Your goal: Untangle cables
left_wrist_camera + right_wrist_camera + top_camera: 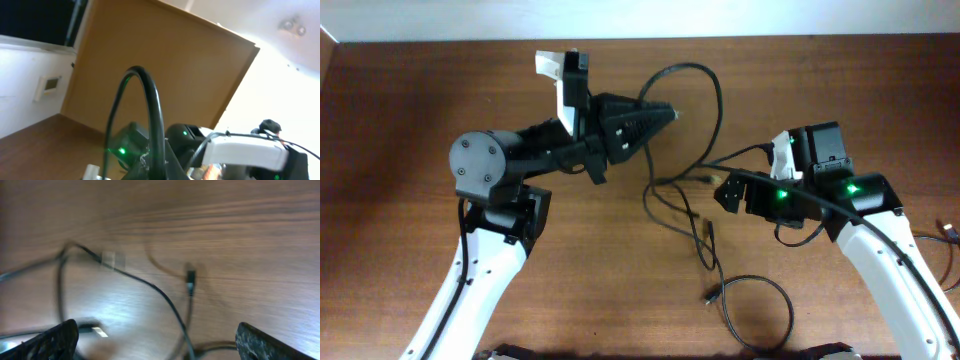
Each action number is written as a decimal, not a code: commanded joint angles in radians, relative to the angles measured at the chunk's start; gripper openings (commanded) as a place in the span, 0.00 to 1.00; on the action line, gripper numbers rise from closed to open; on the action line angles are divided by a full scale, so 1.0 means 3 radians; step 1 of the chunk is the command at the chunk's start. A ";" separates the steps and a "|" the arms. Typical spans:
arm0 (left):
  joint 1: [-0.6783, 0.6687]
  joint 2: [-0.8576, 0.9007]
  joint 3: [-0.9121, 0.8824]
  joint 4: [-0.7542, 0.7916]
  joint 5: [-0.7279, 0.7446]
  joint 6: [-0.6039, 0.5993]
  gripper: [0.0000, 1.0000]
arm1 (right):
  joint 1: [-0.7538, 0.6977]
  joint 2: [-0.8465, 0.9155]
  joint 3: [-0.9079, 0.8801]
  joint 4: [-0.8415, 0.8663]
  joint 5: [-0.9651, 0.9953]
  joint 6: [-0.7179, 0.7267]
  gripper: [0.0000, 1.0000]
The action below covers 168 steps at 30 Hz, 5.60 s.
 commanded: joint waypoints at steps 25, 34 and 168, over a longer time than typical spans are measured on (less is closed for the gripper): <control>0.0296 -0.0042 0.0048 0.0627 0.0031 -0.0702 0.00 | 0.0121 0.0535 -0.0006 -0.0182 0.0051 -0.0613 0.97; 0.0320 -0.0041 0.0048 -0.0772 0.0254 0.0277 0.00 | 0.0126 -0.0045 -0.0006 -0.0121 -0.0435 -0.0965 0.97; -0.0346 0.0211 0.0047 -0.4387 -0.4119 0.1843 0.99 | 0.1321 -0.0263 -0.1541 0.0693 -0.0587 -0.1216 0.99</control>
